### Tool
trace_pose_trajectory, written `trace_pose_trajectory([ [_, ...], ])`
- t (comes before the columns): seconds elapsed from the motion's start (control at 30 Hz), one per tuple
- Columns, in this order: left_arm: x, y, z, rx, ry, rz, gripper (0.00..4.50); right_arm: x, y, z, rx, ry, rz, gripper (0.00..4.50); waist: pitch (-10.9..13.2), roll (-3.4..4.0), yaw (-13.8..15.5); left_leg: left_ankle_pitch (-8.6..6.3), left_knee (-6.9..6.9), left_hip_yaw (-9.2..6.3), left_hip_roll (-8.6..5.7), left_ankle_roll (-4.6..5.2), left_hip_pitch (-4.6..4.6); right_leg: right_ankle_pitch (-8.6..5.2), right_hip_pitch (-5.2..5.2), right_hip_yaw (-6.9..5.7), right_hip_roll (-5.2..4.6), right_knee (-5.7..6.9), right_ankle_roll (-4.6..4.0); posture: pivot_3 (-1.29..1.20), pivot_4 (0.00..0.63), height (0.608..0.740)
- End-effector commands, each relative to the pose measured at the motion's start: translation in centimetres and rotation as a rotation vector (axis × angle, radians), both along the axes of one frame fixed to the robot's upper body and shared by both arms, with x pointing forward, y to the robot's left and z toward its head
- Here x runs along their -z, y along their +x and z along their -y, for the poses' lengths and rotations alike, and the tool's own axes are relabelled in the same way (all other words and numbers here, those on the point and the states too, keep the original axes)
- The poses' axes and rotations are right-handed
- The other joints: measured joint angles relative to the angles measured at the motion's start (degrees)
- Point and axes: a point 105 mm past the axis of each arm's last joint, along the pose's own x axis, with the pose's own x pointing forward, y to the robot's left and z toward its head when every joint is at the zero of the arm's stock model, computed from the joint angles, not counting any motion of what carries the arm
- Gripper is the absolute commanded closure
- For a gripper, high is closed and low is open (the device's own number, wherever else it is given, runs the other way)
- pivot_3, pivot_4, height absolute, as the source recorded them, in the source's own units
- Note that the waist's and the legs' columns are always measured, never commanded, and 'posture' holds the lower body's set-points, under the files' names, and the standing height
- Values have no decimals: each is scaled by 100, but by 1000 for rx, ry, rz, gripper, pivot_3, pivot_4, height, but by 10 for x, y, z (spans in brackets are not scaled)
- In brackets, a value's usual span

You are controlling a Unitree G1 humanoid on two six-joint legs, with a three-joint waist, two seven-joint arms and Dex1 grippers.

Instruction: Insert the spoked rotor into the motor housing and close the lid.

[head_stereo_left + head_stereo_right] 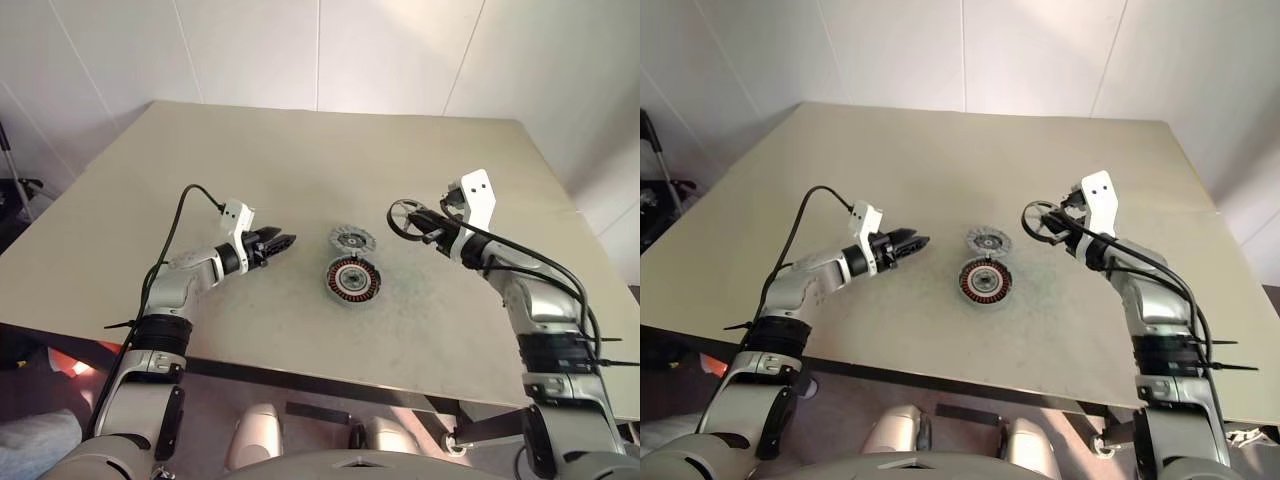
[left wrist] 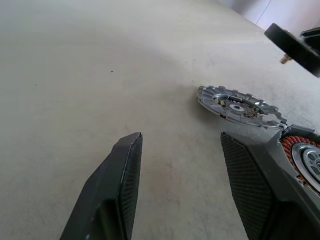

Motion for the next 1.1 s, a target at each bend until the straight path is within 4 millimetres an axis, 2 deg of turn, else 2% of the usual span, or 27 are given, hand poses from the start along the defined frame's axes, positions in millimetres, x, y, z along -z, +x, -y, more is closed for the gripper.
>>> trace_pose_trajectory([
  [0.03, -12, 3, 5, 27, -1, 42, 1860, -21, -26, -29, -142, 19, 28, 4246, 0, 0, -3, -1, 0, 0, -1, -2, 2, 0, 1, 1, 0, 0, 0, 0, 0, 740],
  [0.17, -13, 4, 8, 40, 0, 41, 1860, 3, -53, -51, -242, -22, -69, 4246, 0, -1, 10, -8, -3, -3, -1, -18, 9, -5, 9, 0, 0, -6, 10, 0, 0, 740],
  [0.4, -12, 2, 7, 48, 9, 36, 1860, 24, -50, -64, -216, -22, -136, 4246, 0, 0, -2, -6, -5, -4, -4, -24, 4, 1, 9, 1, 0, -17, 12, 0, 0, 740],
  [0.73, -8, 0, 2, 30, 12, 27, 1860, 31, -55, -71, -243, -37, -159, 4246, -1, 0, -3, 1, -12, -4, -4, -36, 5, 3, 12, 0, 1, -26, 10, 0, 0, 740],
  [1.1, -6, 0, 4, 31, 11, 19, 1860, 26, -57, -79, -261, -27, -142, 4246, -1, -1, -3, 2, -12, -5, -5, -38, 7, 3, 15, 0, 0, -26, 10, 0, 0, 740],
])
